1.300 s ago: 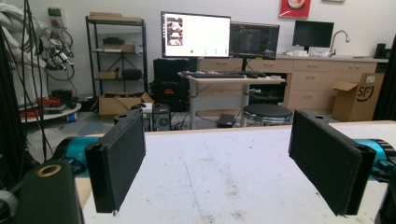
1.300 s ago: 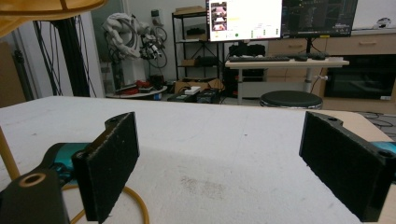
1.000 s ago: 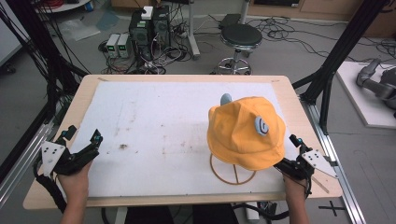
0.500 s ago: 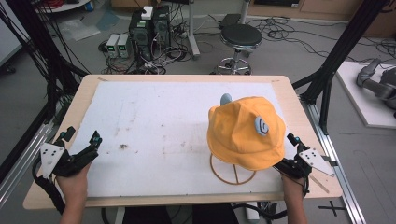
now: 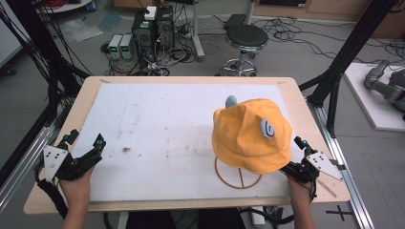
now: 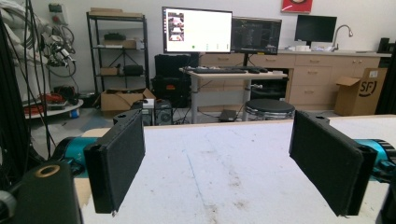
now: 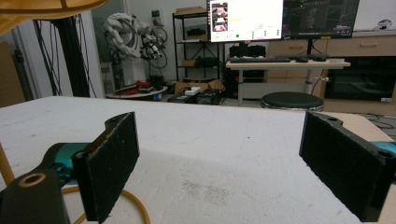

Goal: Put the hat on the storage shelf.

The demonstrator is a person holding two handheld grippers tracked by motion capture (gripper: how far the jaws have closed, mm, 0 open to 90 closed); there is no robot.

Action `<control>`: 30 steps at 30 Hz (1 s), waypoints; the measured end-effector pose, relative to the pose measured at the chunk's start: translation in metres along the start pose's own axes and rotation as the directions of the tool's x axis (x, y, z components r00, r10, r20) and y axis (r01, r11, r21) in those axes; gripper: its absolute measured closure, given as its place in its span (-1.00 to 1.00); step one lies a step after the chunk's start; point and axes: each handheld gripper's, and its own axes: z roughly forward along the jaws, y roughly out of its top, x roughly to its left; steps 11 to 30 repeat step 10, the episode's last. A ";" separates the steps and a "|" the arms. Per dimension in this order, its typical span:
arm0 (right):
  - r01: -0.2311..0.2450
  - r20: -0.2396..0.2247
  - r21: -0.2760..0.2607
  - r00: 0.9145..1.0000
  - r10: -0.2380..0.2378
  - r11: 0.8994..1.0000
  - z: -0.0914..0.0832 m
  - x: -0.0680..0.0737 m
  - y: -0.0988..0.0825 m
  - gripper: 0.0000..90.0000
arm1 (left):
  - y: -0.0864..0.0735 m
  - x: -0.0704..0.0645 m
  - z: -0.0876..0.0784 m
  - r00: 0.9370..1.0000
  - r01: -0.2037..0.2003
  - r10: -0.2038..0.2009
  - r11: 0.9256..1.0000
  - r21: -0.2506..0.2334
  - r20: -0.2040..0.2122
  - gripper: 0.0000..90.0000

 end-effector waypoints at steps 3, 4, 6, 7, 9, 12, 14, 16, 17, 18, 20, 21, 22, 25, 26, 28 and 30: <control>0.000 0.002 0.001 1.000 0.000 1.000 0.000 0.000 0.000 -0.74 | 0.000 0.000 0.000 1.000 0.004 -0.004 1.000 0.002 -0.003 -0.59; -0.002 0.001 0.002 1.000 0.002 1.000 0.000 0.000 0.000 -0.74 | -0.001 0.000 0.000 1.000 0.006 -0.006 1.000 0.002 -0.001 -0.59; 0.006 0.001 -0.003 1.000 -0.006 1.000 0.000 0.000 0.000 -0.74 | 0.000 0.000 0.000 1.000 0.008 -0.008 1.000 -0.002 0.000 -0.59; 0.007 0.002 -0.004 1.000 -0.007 1.000 0.000 0.000 0.001 -0.74 | 0.000 0.000 0.000 1.000 0.008 -0.008 1.000 -0.002 0.000 -0.59; 0.008 0.002 -0.004 1.000 -0.008 1.000 0.000 0.000 0.001 -0.74 | 0.000 0.000 0.000 1.000 0.009 -0.009 1.000 -0.002 0.001 -0.59; 0.004 0.000 -0.003 1.000 -0.004 1.000 0.000 0.000 0.000 -0.74 | 0.000 0.000 0.000 1.000 0.008 -0.008 1.000 0.000 0.000 -0.59; 0.004 0.000 -0.003 1.000 -0.004 1.000 0.000 0.000 0.000 -0.74 | 0.000 0.000 0.000 1.000 0.008 -0.008 1.000 0.000 0.000 -0.59; 0.004 0.000 -0.003 1.000 -0.004 1.000 0.000 0.000 0.000 -0.74 | 0.000 0.000 0.000 1.000 0.008 -0.008 1.000 0.000 0.000 -0.59; 0.004 0.000 -0.003 1.000 -0.004 1.000 0.000 0.000 0.000 -0.74 | 0.000 0.000 0.000 1.000 0.008 -0.008 1.000 0.000 0.000 -0.59; 0.004 0.000 -0.003 1.000 -0.004 1.000 0.000 0.000 0.000 -0.74 | 0.000 0.000 0.000 1.000 0.008 -0.008 1.000 0.000 0.000 -0.59; 0.004 0.000 -0.003 1.000 -0.004 1.000 0.000 0.000 0.000 -0.74 | 0.000 0.000 0.000 1.000 0.008 -0.008 1.000 0.000 0.000 -0.59; 0.004 0.000 -0.003 1.000 -0.004 1.000 0.000 0.000 0.000 -0.74 | 0.000 0.000 0.000 1.000 0.008 -0.008 1.000 0.000 0.000 -0.59; 0.004 0.000 -0.003 1.000 -0.004 1.000 0.000 0.000 0.000 -0.74 | 0.000 0.000 0.000 1.000 0.008 -0.008 1.000 0.000 0.000 -0.59; 0.004 0.000 -0.003 1.000 -0.004 1.000 0.000 0.000 0.000 -0.74 | 0.000 0.000 0.000 1.000 0.008 -0.008 1.000 0.000 0.000 -0.59; 0.004 0.000 -0.003 1.000 -0.004 1.000 0.000 0.000 0.000 -0.74 | 0.000 0.000 0.000 1.000 0.008 -0.008 1.000 0.000 0.000 -0.59; 0.004 0.000 -0.003 1.000 -0.004 1.000 0.000 0.000 0.000 -0.74 | 0.000 0.000 0.000 1.000 0.008 -0.008 1.000 0.000 0.000 -0.59; 0.004 0.000 -0.003 1.000 -0.004 1.000 0.000 0.000 0.000 -0.74 | 0.000 0.000 0.000 1.000 0.008 -0.008 1.000 0.000 0.000 -0.59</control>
